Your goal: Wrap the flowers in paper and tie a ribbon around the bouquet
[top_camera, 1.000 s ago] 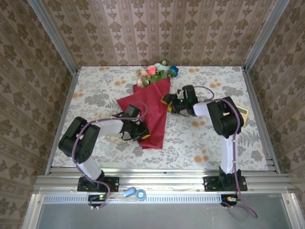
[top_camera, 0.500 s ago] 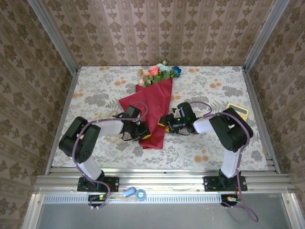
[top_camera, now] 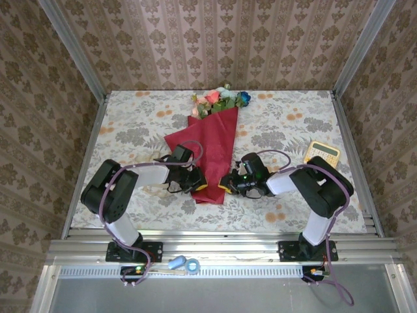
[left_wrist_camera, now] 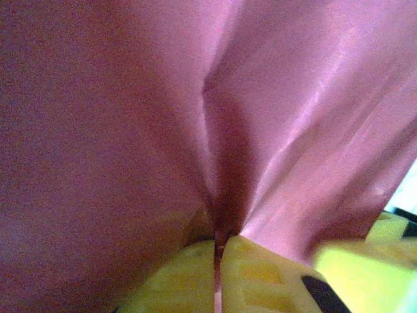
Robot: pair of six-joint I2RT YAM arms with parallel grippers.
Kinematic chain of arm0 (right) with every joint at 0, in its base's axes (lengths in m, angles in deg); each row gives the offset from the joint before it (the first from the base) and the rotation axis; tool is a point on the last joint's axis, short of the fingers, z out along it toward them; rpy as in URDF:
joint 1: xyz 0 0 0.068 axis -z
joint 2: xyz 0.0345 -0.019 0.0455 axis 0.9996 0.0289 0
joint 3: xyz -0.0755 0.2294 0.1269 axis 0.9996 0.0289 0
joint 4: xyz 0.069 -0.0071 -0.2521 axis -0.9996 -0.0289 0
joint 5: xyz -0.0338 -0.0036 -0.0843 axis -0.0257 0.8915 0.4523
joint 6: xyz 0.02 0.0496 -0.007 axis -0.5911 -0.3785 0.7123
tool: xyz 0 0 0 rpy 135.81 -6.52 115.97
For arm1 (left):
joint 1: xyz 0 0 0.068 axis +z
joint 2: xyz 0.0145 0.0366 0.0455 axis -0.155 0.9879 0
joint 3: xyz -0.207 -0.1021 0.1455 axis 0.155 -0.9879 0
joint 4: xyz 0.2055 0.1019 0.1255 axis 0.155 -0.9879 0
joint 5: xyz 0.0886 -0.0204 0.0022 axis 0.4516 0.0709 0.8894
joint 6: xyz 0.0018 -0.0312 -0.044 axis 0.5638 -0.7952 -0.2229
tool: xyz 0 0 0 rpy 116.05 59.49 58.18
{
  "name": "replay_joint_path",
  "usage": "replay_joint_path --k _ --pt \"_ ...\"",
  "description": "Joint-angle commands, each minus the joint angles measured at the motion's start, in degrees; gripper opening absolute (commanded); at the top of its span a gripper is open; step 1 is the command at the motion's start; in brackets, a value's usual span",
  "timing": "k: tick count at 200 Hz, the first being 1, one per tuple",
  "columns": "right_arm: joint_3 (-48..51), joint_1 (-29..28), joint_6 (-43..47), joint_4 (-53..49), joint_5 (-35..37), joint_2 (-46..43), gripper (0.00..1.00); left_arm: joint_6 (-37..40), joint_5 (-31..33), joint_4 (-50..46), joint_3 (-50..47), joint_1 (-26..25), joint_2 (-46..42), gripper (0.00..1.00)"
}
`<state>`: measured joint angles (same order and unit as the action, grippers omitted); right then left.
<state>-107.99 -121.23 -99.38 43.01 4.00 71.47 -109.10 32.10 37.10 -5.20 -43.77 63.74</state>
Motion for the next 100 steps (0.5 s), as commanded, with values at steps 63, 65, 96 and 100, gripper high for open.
replay_joint_path --k 63,65,96,100 --pt "4.6 -7.8 -3.7 -1.1 4.5 -1.1 0.00 -1.5 7.3 -9.1 -3.3 -1.2 6.3 0.10" --pt "4.7 -7.8 -3.9 -0.8 4.7 -1.0 0.00 -1.6 7.3 -9.0 -3.3 -1.2 6.3 0.10" --pt "4.5 -8.4 -3.8 -3.6 5.9 -3.1 0.37 -1.5 7.2 -9.1 -3.2 -1.3 6.4 0.10" --pt "4.5 -8.7 -3.8 -4.1 6.1 -3.6 0.42 -1.4 7.1 -9.1 -3.2 -1.3 6.4 0.10"
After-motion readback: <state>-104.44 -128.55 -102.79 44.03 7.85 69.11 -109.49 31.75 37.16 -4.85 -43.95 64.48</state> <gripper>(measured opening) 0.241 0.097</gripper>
